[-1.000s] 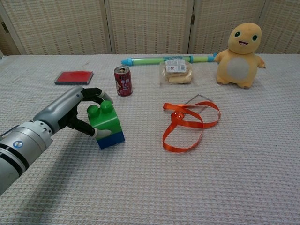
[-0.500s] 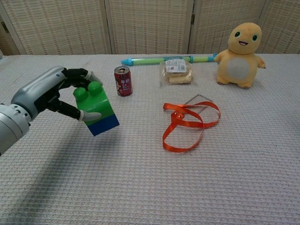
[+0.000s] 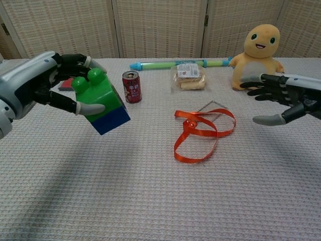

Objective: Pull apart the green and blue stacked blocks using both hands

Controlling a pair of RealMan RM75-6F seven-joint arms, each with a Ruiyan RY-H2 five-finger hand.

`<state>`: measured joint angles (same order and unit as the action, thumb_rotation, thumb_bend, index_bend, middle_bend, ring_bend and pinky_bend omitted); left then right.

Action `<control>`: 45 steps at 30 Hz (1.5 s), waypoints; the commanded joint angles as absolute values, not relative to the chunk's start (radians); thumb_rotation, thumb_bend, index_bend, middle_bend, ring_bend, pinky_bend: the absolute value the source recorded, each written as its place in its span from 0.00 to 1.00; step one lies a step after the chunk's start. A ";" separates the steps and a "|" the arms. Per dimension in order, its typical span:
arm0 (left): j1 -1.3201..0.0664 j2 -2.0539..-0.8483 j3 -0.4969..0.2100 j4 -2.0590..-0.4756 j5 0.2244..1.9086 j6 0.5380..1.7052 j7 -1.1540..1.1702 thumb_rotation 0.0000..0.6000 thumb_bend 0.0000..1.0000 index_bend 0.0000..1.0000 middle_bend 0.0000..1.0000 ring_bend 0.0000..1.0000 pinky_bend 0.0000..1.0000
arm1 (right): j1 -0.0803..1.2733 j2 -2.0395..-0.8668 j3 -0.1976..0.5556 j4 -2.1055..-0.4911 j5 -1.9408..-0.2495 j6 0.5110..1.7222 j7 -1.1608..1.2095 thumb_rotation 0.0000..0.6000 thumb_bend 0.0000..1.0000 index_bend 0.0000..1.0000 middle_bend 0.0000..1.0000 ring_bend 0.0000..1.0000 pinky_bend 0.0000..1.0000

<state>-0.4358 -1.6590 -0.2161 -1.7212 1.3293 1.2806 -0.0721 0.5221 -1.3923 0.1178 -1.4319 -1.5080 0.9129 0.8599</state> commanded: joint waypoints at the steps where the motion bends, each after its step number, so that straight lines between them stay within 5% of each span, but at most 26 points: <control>1: -0.435 -1.658 -0.223 -1.727 1.334 1.286 -0.092 1.00 0.49 0.59 0.82 0.31 0.00 | 0.614 -1.459 0.118 -1.413 -1.530 0.818 1.088 1.00 0.33 0.04 0.10 0.08 0.00; 20: -0.446 -1.666 -0.238 -1.754 1.336 1.302 -0.099 1.00 0.49 0.58 0.82 0.31 0.00 | 0.806 -1.657 0.134 -1.266 -1.586 0.779 1.489 1.00 0.33 0.07 0.09 0.10 0.03; 45: -0.456 -1.658 -0.234 -1.785 1.332 1.283 -0.133 1.00 0.49 0.59 0.82 0.31 0.00 | 0.938 -1.712 0.130 -1.259 -1.565 0.766 1.507 1.00 0.33 0.08 0.09 0.10 0.03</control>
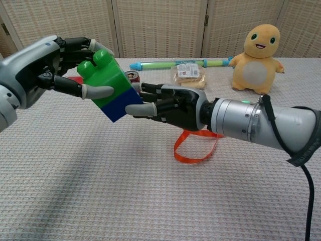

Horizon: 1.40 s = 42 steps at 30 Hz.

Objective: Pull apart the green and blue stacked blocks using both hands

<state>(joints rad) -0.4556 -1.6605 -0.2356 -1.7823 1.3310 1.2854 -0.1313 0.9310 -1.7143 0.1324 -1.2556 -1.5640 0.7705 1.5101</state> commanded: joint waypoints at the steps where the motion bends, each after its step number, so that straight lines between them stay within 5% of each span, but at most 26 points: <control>1: -0.457 -1.657 -0.233 -1.786 1.332 1.282 -0.133 1.00 0.49 0.59 0.82 0.31 0.00 | 0.941 -1.710 0.129 -1.263 -1.566 0.765 1.506 1.00 0.33 0.08 0.09 0.10 0.03; 22: -0.458 -1.632 -0.208 -1.800 1.347 1.253 -0.196 1.00 0.49 0.59 0.82 0.31 0.00 | 0.969 -1.675 0.107 -1.320 -1.558 0.775 1.487 1.00 0.33 0.15 0.12 0.10 0.03; 31: -0.460 -1.635 -0.207 -1.792 1.344 1.248 -0.209 1.00 0.49 0.59 0.82 0.31 0.00 | 0.970 -1.675 0.099 -1.306 -1.560 0.792 1.507 1.00 0.33 0.30 0.24 0.17 0.03; 42: -0.463 -1.633 -0.215 -1.782 1.332 1.240 -0.231 1.00 0.50 0.59 0.82 0.31 0.00 | 0.965 -1.696 0.098 -1.276 -1.537 0.799 1.485 1.00 0.33 0.57 0.45 0.34 0.17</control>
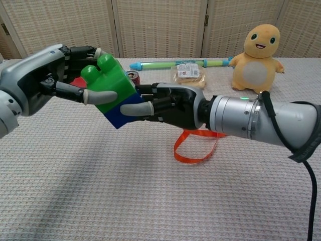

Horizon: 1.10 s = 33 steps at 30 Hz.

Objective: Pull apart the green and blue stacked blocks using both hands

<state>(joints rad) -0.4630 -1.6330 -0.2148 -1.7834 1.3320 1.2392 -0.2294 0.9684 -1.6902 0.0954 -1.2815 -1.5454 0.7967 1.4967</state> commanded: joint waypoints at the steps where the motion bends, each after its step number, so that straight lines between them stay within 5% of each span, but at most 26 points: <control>1: -0.463 -1.632 -0.214 -1.782 1.333 1.240 -0.232 1.00 0.50 0.59 0.82 0.31 0.00 | 0.964 -1.699 0.100 -1.274 -1.530 0.798 1.475 1.00 0.33 0.59 0.47 0.36 0.18; 10: -0.464 -1.628 -0.220 -1.785 1.336 1.242 -0.246 1.00 0.50 0.59 0.82 0.31 0.00 | 0.959 -1.720 0.115 -1.269 -1.493 0.778 1.407 1.00 0.33 0.73 0.56 0.45 0.26; 23: -0.471 -1.595 -0.261 -1.762 1.333 1.247 -0.290 1.00 0.50 0.59 0.83 0.31 0.00 | 0.915 -1.692 0.077 -1.279 -1.490 0.780 1.290 1.00 0.33 0.75 0.57 0.45 0.26; 33: -0.457 -1.598 -0.223 -1.665 1.315 1.217 -0.359 1.00 0.50 0.59 0.83 0.31 0.00 | 0.844 -1.576 0.075 -1.372 -1.336 0.778 0.800 1.00 0.33 0.76 0.58 0.45 0.26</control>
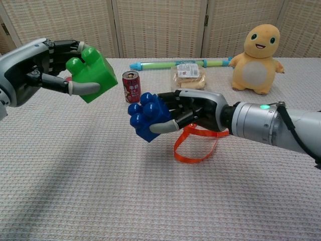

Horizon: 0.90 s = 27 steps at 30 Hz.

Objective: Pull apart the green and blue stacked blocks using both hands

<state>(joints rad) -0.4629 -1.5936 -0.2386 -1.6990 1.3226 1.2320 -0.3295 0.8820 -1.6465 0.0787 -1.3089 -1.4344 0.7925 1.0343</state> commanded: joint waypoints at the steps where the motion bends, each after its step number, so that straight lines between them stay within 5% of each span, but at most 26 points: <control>1: -0.455 -1.599 -0.215 -1.650 1.317 1.212 -0.364 1.00 0.50 0.59 0.83 0.31 0.00 | 0.840 -1.562 0.073 -1.387 -1.316 0.772 0.753 1.00 0.33 0.76 0.58 0.45 0.26; 11: -0.446 -1.672 -0.157 -1.475 1.361 1.193 -0.452 1.00 0.50 0.59 0.83 0.31 0.00 | 0.804 -1.458 0.052 -1.515 -1.107 0.746 0.374 1.00 0.33 0.76 0.59 0.45 0.26; 27: -0.476 -1.759 -0.126 -1.302 1.397 1.116 -0.595 1.00 0.50 0.59 0.83 0.30 0.00 | 0.803 -1.417 0.063 -1.614 -0.900 0.756 0.088 1.00 0.33 0.77 0.59 0.46 0.26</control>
